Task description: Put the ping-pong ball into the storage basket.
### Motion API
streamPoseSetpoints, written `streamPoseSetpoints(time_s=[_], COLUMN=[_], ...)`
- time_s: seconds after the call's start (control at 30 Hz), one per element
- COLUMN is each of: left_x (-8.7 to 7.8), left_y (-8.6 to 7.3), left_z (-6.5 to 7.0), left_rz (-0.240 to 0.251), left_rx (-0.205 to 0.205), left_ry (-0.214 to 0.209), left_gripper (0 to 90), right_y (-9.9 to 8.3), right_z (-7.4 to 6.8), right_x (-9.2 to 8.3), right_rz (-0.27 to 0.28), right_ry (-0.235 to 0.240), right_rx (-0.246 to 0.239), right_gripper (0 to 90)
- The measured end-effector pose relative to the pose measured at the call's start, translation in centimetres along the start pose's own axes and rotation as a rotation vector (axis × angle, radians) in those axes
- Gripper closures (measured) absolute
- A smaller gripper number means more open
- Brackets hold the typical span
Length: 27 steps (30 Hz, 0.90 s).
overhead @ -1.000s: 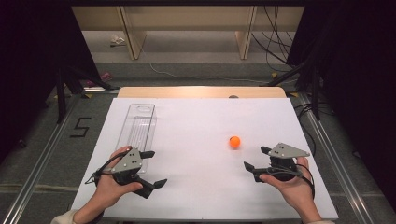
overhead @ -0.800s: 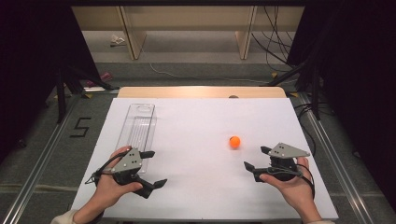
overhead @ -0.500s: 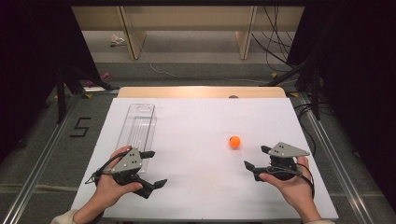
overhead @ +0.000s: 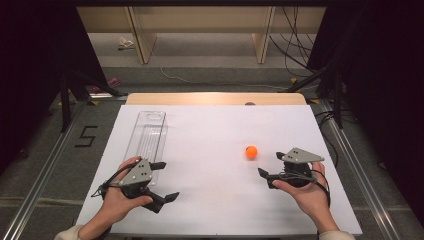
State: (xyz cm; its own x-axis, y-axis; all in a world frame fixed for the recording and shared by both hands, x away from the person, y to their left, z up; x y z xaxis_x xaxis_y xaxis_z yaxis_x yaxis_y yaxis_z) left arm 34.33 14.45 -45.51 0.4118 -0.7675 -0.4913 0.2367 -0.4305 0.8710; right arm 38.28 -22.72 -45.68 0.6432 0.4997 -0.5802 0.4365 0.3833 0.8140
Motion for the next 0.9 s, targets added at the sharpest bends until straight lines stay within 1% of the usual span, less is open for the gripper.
streamPoseSetpoints(time_s=[0.5,0.63,0.9], left_x=[0.0,0.0,0.0], left_y=[0.0,0.0,0.0], left_z=[0.1,0.1,0.1], left_rz=[0.002,0.001,0.001], left_rx=[-0.003,-0.002,-0.002], left_ry=[-0.002,-0.003,-0.004], left_gripper=[0.0,0.0,0.0], right_y=[0.5,0.7,1.1], right_z=[0.7,0.8,1.0], right_x=[1.7,2.3,4.0], right_rz=[-0.017,-0.023,-0.053], right_ry=[-0.01,-0.01,-0.016], right_rx=[0.011,0.007,-0.007], right_gripper=[15.9,15.9,15.9])
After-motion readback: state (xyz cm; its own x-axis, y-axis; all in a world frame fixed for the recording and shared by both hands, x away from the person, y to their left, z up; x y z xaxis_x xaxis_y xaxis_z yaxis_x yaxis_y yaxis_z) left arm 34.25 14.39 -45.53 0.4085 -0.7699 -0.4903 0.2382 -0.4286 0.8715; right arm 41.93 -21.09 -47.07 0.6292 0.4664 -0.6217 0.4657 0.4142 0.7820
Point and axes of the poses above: each handheld gripper's, and its own axes: x roughly forward along the jaws, y roughly out of its top, z roughly to its right, the point moved 5 cm from there along x, roughly forward along the jaws, and after that the axes turned 2 degrees about -z, right-handed, at the moved point
